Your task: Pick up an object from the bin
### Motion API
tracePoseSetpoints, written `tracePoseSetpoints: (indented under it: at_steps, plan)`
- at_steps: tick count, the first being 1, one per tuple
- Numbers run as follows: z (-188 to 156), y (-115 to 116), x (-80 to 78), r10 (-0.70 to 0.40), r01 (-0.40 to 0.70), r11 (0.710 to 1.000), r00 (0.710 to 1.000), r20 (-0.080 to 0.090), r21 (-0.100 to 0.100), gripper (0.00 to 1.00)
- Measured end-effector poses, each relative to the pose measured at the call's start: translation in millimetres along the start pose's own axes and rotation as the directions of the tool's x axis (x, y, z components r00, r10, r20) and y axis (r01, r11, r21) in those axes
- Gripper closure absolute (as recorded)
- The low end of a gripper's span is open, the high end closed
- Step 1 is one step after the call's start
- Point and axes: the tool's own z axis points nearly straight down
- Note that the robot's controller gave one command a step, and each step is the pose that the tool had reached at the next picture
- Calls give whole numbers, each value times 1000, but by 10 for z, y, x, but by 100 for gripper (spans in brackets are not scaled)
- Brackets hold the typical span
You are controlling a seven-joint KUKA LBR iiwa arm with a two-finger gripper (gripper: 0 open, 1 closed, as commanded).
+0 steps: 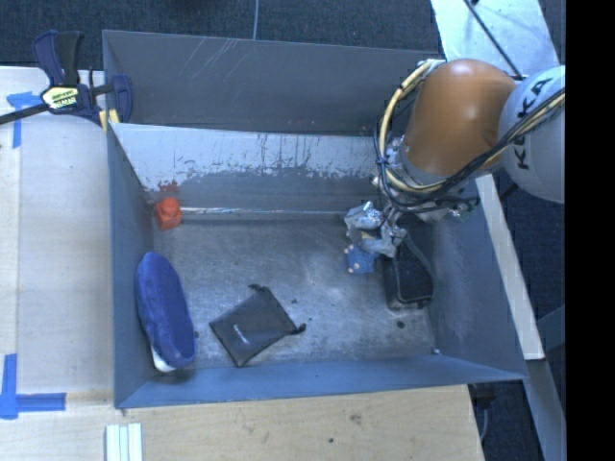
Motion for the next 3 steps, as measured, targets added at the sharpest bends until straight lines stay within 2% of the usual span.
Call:
tracePoseSetpoints:
  at_steps: [1,2,3]
  plan:
    - [-124,264,462,289,-289,957,957,-3,0,100]
    - [-738,110,360,295,-295,955,955,5,6,100]
    - [-696,127,371,294,-294,956,956,-1,1,0]
